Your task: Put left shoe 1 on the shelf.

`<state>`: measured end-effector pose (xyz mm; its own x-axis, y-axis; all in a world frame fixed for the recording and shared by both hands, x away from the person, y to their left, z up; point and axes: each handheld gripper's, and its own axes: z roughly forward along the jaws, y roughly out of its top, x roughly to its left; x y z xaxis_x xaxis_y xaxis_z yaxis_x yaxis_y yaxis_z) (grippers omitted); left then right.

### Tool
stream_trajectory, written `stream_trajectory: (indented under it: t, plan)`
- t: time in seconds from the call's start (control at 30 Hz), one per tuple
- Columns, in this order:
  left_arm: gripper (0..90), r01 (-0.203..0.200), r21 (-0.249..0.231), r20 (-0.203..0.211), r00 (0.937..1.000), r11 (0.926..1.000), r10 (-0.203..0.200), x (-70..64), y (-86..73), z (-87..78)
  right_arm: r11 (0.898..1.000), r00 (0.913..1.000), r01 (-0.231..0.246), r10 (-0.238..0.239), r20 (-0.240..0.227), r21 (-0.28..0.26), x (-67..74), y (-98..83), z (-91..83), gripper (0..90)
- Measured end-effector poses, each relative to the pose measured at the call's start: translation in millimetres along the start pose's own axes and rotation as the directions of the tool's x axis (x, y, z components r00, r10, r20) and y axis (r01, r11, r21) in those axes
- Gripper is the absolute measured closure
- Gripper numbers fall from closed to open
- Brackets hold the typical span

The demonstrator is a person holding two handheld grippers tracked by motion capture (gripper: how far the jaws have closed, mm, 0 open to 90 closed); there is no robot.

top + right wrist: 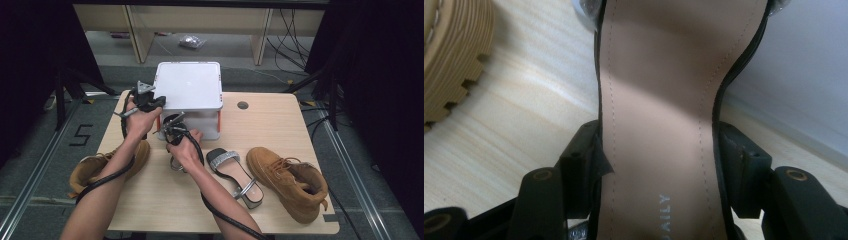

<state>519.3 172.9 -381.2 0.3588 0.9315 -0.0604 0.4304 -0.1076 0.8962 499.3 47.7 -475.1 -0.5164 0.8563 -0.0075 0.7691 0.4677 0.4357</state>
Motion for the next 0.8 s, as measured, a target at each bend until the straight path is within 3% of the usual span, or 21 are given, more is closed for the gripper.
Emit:
stream_trajectory:
  t: [0.03, 0.07, 0.1, 0.13, 0.2, 0.23, 0.37, 0.4, 0.47, 0.5, 0.53, 0.57, 0.67, 0.73, 0.8]
  plan:
    - [87.9, 0.000, 0.000, 0.000, 1.0000, 1.0000, 0.000, -0.1, 0.0, 0.0, 1.000, 0.9996, 0.028, -0.028, -0.012, 0.008, -0.6, -0.4, 1.6, 41.9]
    - [87.9, -0.002, 0.000, -0.001, 1.0000, 1.0000, 0.002, -0.2, 0.0, 0.0, 1.000, 0.9996, 0.028, -0.028, -0.012, 0.008, -0.6, -0.4, 1.6, 41.9]
    - [87.9, -0.003, -0.002, 0.000, 1.0000, 1.0000, 0.003, -0.2, -0.3, 0.0, 0.999, 0.9997, 0.024, -0.024, 0.000, -0.028, 1.2, -0.8, -0.4, 40.1]
    - [87.9, -0.003, -0.002, 0.000, 1.0000, 1.0000, 0.003, -0.2, -0.3, 0.0, 1.000, 0.9998, -0.015, 0.015, -0.017, -0.017, 3.0, 0.7, -3.0, 39.0]
    - [87.9, -0.002, -0.003, 0.001, 1.0000, 1.0000, 0.002, 0.0, -0.5, 0.0, 0.999, 0.9999, 0.009, -0.009, -0.011, -0.041, 1.1, 0.0, -3.1, 37.8]
    - [87.9, -0.003, -0.003, 0.002, 1.0000, 1.0000, 0.003, 0.1, -0.6, 0.0, 0.997, 0.9998, 0.004, -0.005, -0.018, -0.076, 2.0, 0.9, -10.1, 36.4]
    - [88.0, -0.007, -0.001, 0.001, 1.0000, 1.0000, 0.007, 0.2, -0.3, -0.1, 0.991, 0.9985, 0.049, -0.052, -0.019, -0.124, 2.1, 1.4, -34.8, 35.6]
    - [88.0, -0.007, -0.001, 0.001, 1.0000, 1.0000, 0.007, 0.2, -0.3, -0.1, 0.991, 0.9985, 0.049, -0.052, -0.019, -0.124, 2.1, 1.4, -34.8, 35.6]
    - [87.9, -0.005, -0.002, 0.003, 1.0000, 1.0000, 0.005, 0.6, -0.4, -0.2, 0.986, 0.9982, 0.028, -0.036, -0.048, -0.163, 0.9, -2.3, -51.2, 36.5]
    - [88.0, -0.001, -0.003, 0.003, 1.0000, 1.0000, 0.001, 0.6, -0.3, -0.1, 0.984, 0.9963, 0.032, -0.045, -0.074, -0.176, -4.3, -9.7, -67.4, 41.4]
    - [88.0, -0.001, -0.003, 0.003, 1.0000, 1.0000, 0.001, 0.6, -0.3, -0.1, 0.984, 0.9963, 0.032, -0.045, -0.074, -0.176, -4.3, -9.7, -67.4, 41.4]
    - [88.0, -0.001, 0.000, 0.001, 1.0000, 1.0000, 0.001, 0.4, -0.2, -0.2, 0.984, 0.9940, 0.053, -0.068, -0.086, -0.173, -11.9, -18.9, -81.0, 50.9]
    - [88.1, -0.009, -0.002, -0.007, 0.9999, 1.0000, 0.009, -0.9, -0.6, -0.1, 0.984, 0.9898, 0.067, -0.086, -0.114, -0.164, -20.1, -28.4, -89.4, 58.7]
    - [88.2, -0.010, -0.004, -0.011, 0.9999, 0.9999, 0.010, -1.5, -0.9, -0.4, 0.988, 0.9826, 0.065, -0.087, -0.164, -0.138, -29.9, -45.0, -96.7, 72.6]
    - [88.2, -0.007, -0.002, -0.010, 0.9999, 1.0000, 0.007, -1.2, -0.7, -0.3, 0.988, 0.9826, 0.072, -0.094, -0.161, -0.138, -31.5, -48.5, -97.1, 76.3]
